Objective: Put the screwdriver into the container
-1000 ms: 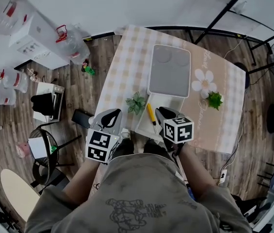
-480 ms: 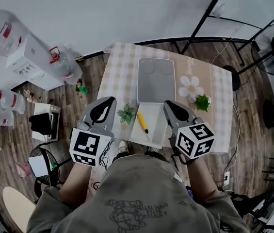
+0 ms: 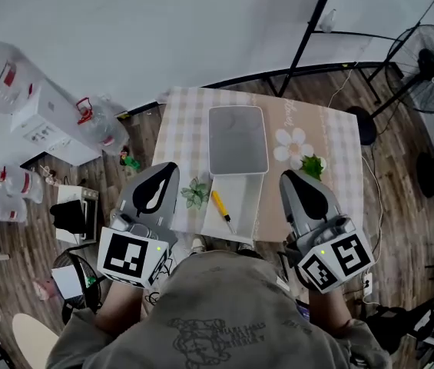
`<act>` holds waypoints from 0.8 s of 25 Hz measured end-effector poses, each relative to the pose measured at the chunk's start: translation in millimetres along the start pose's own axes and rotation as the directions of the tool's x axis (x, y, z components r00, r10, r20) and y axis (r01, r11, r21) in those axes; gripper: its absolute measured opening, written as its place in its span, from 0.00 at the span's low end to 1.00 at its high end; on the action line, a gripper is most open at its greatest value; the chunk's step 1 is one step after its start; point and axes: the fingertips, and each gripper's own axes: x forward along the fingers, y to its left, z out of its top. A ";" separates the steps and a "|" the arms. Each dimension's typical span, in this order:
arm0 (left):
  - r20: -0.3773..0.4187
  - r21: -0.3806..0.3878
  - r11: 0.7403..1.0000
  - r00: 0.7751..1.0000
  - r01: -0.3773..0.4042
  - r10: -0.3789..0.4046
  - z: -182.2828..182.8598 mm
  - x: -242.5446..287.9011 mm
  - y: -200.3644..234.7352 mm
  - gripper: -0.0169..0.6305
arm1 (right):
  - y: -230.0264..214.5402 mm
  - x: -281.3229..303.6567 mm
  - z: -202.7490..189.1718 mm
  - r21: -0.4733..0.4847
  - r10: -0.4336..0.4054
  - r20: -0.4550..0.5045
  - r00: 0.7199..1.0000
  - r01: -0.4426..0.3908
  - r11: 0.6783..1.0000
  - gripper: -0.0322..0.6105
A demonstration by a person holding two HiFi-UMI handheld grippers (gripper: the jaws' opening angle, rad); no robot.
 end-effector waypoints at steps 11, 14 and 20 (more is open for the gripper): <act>-0.004 0.016 1.000 1.000 0.012 -0.012 7.5 3.1 -7.4 0.03 | -10.0 -10.6 3.2 0.002 -0.017 0.001 1.000 0.017 1.000 0.09; -0.006 0.016 1.000 1.000 0.019 -0.018 7.7 5.2 -10.4 0.03 | -11.8 -10.9 2.9 -0.001 -0.019 -0.002 1.000 0.019 1.000 0.09; -0.011 0.021 0.999 1.000 0.030 -0.029 7.0 10.9 -13.5 0.03 | -17.5 -11.2 1.0 -0.007 -0.026 -0.013 1.000 0.026 1.000 0.09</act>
